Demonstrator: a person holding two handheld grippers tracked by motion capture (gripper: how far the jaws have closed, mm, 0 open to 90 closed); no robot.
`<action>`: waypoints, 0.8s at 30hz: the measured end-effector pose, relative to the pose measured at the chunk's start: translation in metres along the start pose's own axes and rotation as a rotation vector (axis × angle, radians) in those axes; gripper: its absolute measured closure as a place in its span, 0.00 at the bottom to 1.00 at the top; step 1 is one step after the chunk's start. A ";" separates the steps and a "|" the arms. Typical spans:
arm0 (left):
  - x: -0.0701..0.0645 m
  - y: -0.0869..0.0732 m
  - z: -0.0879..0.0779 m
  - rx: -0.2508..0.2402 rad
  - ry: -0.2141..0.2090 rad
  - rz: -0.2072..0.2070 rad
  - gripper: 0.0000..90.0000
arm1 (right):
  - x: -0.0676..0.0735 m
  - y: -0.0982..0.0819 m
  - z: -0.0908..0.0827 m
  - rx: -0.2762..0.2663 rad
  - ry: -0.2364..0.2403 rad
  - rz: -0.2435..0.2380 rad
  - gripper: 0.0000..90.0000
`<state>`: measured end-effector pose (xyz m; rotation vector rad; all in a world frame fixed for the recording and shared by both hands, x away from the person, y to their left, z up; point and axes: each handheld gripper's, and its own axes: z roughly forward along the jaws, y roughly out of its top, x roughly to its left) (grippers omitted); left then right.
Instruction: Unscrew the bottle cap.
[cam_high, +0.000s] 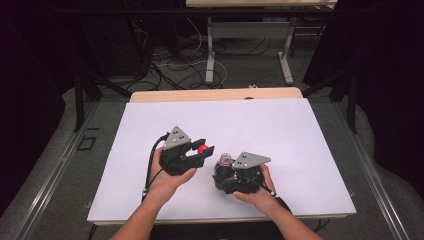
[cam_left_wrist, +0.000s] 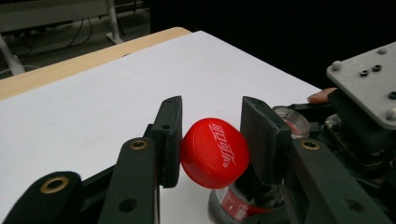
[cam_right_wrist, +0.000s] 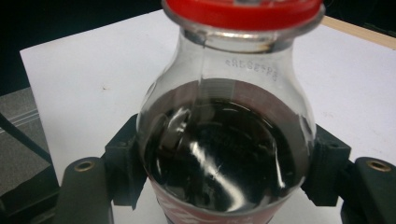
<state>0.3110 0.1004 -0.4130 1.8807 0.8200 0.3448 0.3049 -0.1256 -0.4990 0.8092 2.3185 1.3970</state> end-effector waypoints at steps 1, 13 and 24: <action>0.003 -0.001 -0.001 -0.001 0.009 -0.004 0.67 | -0.001 0.000 0.000 0.002 0.000 0.001 0.33; 0.031 -0.021 -0.006 0.024 0.087 -0.086 0.67 | -0.011 0.001 -0.002 -0.005 -0.040 0.026 0.33; 0.047 -0.039 -0.006 0.021 0.139 -0.123 0.67 | -0.029 0.015 0.003 -0.005 -0.102 0.028 0.33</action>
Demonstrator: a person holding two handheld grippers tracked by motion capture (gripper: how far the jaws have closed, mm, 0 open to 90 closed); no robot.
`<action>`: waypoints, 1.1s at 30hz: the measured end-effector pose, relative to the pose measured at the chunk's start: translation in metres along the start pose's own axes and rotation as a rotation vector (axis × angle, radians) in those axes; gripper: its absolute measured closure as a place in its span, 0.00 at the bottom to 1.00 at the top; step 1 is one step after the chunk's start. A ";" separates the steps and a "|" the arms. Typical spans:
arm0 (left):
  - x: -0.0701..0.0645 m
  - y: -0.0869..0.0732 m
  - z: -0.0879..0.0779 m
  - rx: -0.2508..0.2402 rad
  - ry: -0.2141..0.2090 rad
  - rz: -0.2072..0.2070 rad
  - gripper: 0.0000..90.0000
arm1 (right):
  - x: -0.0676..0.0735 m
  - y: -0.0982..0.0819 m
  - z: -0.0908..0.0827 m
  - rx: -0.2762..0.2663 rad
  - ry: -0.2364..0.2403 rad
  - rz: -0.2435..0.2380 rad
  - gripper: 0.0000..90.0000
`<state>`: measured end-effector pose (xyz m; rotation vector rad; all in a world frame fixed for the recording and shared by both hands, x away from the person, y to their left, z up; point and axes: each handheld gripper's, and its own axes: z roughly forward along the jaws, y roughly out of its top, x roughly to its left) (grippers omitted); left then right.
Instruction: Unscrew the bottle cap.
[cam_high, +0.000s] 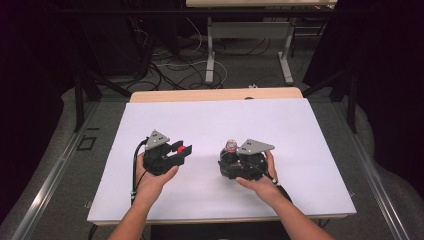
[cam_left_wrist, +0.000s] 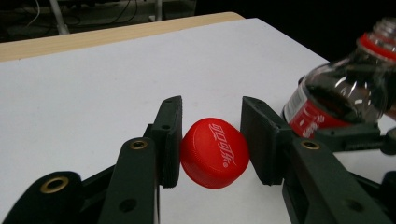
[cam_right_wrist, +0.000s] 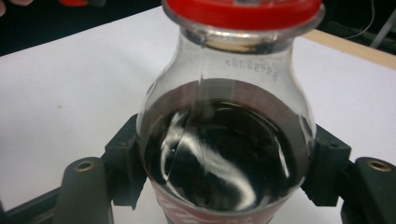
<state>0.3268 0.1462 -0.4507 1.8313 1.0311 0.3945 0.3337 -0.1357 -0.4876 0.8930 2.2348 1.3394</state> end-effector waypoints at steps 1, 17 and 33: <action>0.001 -0.001 0.000 -0.001 0.004 0.000 0.67 | -0.002 0.002 0.001 -0.002 -0.009 0.004 0.33; 0.009 -0.015 0.009 0.017 0.017 -0.012 0.67 | -0.032 0.036 0.030 -0.006 -0.081 0.022 0.33; 0.013 -0.017 0.011 0.024 0.024 -0.022 0.67 | -0.064 0.052 0.073 0.014 -0.139 0.069 0.33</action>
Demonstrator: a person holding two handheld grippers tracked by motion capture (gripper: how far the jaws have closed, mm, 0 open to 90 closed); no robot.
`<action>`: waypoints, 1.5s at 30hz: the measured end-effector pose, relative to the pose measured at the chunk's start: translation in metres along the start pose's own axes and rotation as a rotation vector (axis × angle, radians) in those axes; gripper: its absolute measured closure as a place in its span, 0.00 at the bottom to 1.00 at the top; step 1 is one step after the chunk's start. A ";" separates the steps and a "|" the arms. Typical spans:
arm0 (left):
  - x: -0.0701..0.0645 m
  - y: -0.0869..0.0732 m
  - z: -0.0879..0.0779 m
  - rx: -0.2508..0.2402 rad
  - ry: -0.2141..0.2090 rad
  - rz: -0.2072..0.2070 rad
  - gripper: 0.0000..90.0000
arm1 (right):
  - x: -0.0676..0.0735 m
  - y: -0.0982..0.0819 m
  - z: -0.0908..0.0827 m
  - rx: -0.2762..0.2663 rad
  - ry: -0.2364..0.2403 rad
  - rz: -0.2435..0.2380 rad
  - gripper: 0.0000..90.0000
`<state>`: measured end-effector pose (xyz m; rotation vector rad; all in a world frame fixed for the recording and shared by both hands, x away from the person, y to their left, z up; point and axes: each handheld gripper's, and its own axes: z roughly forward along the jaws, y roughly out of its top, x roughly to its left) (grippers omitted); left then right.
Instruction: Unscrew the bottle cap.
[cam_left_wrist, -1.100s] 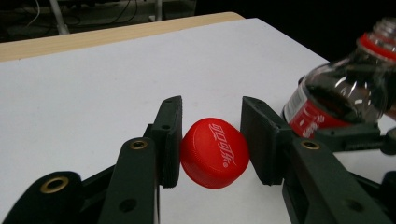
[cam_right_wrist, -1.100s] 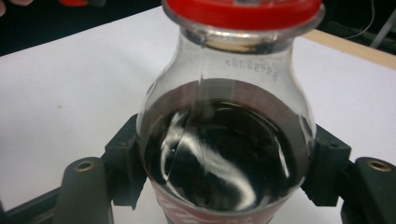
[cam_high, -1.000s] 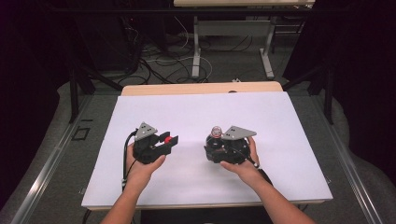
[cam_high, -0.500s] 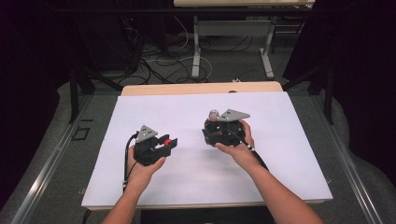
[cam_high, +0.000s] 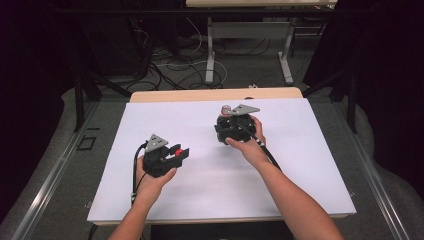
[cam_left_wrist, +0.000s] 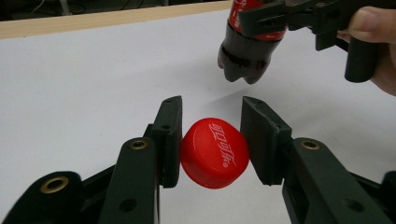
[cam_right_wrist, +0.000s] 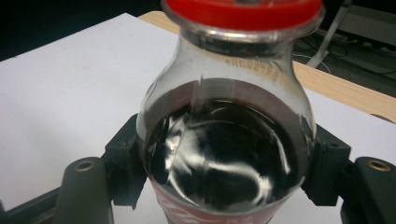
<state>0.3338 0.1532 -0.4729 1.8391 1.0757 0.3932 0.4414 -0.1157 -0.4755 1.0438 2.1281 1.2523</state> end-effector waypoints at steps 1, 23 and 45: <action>0.001 0.000 0.000 -0.001 -0.003 0.005 0.67 | -0.001 0.000 0.003 -0.002 -0.002 0.009 0.33; 0.008 -0.002 -0.001 -0.006 0.006 -0.033 0.67 | 0.004 -0.017 0.045 0.028 -0.015 0.038 0.33; 0.009 -0.003 0.000 0.003 0.006 -0.032 0.67 | 0.007 -0.030 0.043 -0.007 0.006 0.053 0.26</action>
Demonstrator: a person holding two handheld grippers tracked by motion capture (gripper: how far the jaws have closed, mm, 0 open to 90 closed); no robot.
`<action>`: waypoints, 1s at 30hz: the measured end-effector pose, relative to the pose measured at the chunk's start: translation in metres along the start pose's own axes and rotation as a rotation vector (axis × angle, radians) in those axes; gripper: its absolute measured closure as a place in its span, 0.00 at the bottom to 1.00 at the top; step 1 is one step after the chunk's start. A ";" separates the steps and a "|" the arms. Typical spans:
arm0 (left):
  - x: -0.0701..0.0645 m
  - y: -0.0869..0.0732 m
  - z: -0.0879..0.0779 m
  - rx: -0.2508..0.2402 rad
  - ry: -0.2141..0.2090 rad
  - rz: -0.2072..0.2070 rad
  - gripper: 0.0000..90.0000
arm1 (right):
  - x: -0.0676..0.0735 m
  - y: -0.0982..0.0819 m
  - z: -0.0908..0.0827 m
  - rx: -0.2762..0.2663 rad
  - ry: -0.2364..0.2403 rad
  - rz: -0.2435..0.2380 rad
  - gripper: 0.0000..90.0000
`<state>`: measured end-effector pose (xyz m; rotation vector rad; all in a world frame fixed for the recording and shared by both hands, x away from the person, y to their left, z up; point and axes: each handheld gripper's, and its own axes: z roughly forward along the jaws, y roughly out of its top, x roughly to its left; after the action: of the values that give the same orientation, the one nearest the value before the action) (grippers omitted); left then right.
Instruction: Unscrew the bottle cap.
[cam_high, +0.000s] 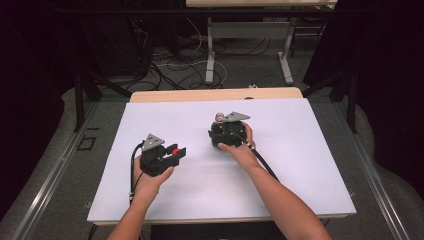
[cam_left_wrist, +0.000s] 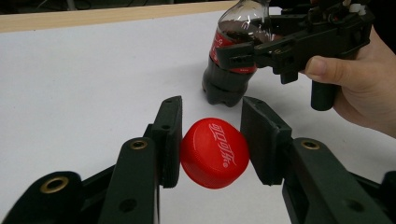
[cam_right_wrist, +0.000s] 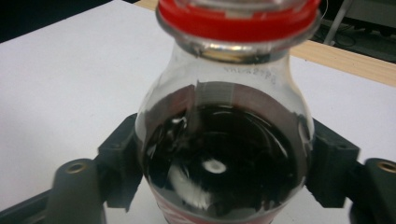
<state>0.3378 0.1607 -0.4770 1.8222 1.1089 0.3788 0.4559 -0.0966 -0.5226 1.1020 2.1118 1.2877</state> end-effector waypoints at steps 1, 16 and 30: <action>0.000 0.000 0.000 0.004 0.003 0.008 0.67 | 0.000 0.000 -0.001 0.003 0.004 0.000 0.26; -0.002 -0.003 0.008 0.020 0.000 0.013 0.67 | -0.003 -0.008 -0.022 0.011 -0.002 0.044 0.15; -0.007 -0.005 0.017 0.029 -0.010 0.033 0.67 | -0.002 -0.014 -0.057 0.008 0.002 0.036 0.00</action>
<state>0.3425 0.1460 -0.4883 1.8679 1.0831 0.3744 0.4116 -0.1324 -0.5076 1.1466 2.1096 1.2988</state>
